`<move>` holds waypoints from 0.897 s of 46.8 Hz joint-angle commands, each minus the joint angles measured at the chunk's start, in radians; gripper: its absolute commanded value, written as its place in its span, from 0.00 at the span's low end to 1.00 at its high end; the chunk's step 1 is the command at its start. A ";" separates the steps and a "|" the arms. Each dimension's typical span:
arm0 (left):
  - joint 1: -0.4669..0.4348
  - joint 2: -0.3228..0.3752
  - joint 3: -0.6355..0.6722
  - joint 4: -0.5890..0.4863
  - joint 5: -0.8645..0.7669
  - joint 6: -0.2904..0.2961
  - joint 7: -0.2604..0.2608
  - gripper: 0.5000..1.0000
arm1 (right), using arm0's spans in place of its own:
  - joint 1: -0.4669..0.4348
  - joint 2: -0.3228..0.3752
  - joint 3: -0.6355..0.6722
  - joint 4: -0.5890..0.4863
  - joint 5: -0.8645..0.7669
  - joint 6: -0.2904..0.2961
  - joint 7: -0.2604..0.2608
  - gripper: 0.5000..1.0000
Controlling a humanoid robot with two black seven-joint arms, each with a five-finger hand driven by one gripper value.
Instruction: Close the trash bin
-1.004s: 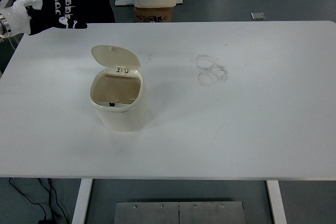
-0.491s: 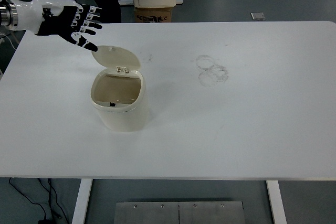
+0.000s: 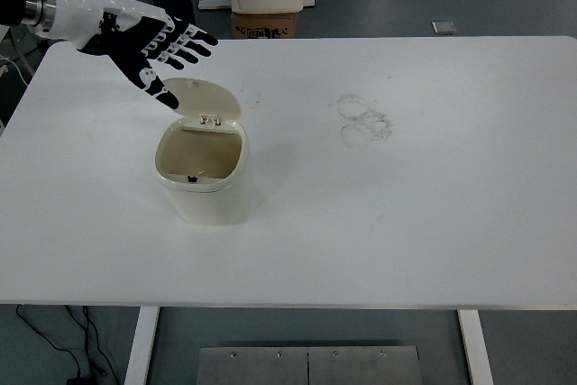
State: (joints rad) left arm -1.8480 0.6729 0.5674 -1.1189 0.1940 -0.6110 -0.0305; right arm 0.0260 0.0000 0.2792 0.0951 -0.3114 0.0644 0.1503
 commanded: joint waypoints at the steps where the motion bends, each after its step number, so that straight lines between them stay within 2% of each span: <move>1: -0.020 -0.022 0.002 0.001 0.001 0.000 0.000 1.00 | 0.000 0.000 0.000 0.000 0.000 0.000 0.000 0.98; 15: -0.040 -0.075 0.011 -0.001 0.045 0.000 0.012 1.00 | 0.000 0.000 0.000 0.000 0.000 0.000 0.000 0.98; 29: -0.046 -0.087 0.034 -0.033 0.068 0.000 0.024 1.00 | 0.000 0.000 0.000 0.000 0.000 0.000 0.000 0.98; 42: -0.086 -0.087 0.060 -0.079 0.068 0.000 0.060 1.00 | 0.000 0.000 0.000 0.000 0.000 0.000 0.000 0.98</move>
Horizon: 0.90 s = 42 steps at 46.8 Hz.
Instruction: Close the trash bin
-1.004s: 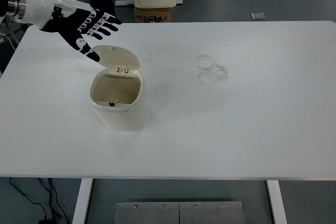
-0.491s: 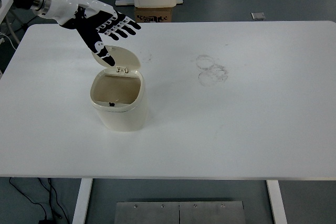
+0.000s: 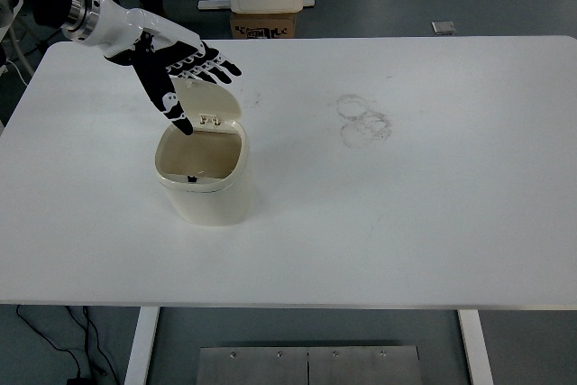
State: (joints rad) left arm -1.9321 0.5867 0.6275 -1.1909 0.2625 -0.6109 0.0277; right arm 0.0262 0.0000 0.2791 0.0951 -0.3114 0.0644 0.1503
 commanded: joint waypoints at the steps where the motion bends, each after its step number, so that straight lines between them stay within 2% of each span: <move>1: -0.004 -0.001 0.000 -0.012 0.000 0.000 0.001 1.00 | 0.000 0.000 0.000 0.000 0.000 0.000 0.000 0.98; 21: -0.038 0.018 0.001 -0.101 0.001 0.000 0.093 1.00 | 0.000 0.000 0.000 0.000 0.000 0.000 0.000 0.98; 42: -0.013 0.018 0.021 -0.134 0.003 0.000 0.110 1.00 | 0.000 0.000 0.000 0.000 0.000 0.000 0.000 0.98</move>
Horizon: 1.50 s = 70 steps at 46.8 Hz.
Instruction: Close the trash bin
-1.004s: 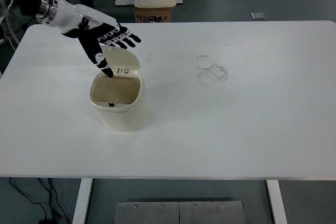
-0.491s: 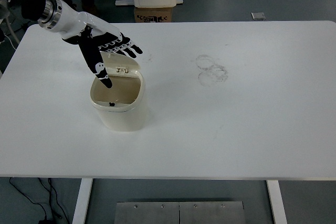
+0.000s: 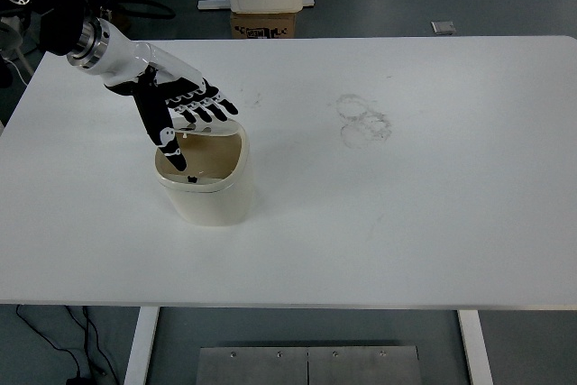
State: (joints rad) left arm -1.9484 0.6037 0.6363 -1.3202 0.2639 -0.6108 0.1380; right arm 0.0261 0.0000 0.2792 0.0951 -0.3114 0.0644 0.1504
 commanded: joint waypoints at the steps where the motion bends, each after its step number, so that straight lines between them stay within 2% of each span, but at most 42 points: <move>1: 0.003 0.001 0.014 -0.007 0.001 0.000 0.000 1.00 | 0.000 0.000 0.000 0.000 0.000 0.000 0.000 0.98; 18: -0.003 0.025 0.017 -0.047 0.001 0.000 0.000 1.00 | 0.000 0.000 0.000 0.000 0.000 0.000 0.000 0.98; 28: -0.006 0.028 0.017 -0.091 0.001 0.000 0.041 1.00 | 0.000 0.000 0.000 0.000 0.000 0.000 0.000 0.98; 33: -0.007 0.039 0.019 -0.123 0.001 0.000 0.042 1.00 | 0.000 0.000 0.000 0.000 0.000 0.000 0.000 0.98; 70: 0.003 0.045 0.049 -0.125 0.001 0.000 0.042 1.00 | 0.000 0.000 0.000 0.000 0.000 0.000 0.000 0.98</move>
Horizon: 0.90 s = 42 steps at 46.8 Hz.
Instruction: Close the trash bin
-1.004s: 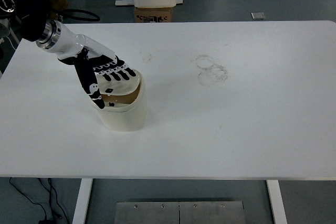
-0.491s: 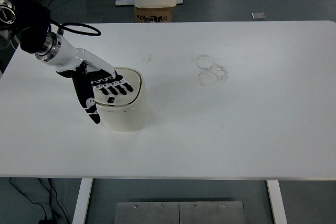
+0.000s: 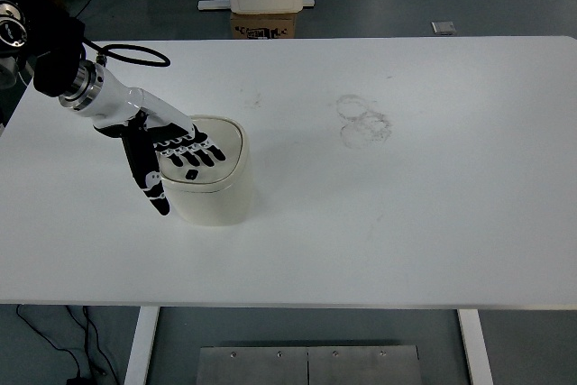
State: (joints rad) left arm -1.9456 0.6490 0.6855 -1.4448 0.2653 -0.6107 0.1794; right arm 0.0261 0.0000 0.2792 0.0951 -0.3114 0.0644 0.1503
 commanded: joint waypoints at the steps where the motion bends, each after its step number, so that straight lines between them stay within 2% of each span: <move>1: 0.000 0.001 0.000 0.000 0.000 0.000 0.000 1.00 | 0.000 0.000 0.000 0.000 0.000 0.000 0.000 0.98; 14: -0.021 0.008 -0.020 0.064 -0.003 0.000 -0.001 1.00 | 0.000 0.000 0.000 0.000 0.000 0.000 0.000 0.98; 24: -0.009 0.011 -0.121 0.233 -0.020 0.000 -0.005 1.00 | 0.000 0.000 0.000 0.000 0.000 0.000 0.000 0.98; 34: -0.003 0.066 -0.175 0.386 -0.129 0.000 -0.005 1.00 | 0.000 0.000 0.000 0.000 0.000 0.000 0.000 0.98; 42: 0.062 0.095 -0.207 0.497 -0.222 0.000 -0.009 1.00 | 0.000 0.000 0.000 0.000 0.000 0.000 0.000 0.98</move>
State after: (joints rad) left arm -1.9090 0.7289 0.4982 -0.9859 0.0753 -0.6109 0.1710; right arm 0.0261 0.0000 0.2793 0.0951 -0.3114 0.0644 0.1506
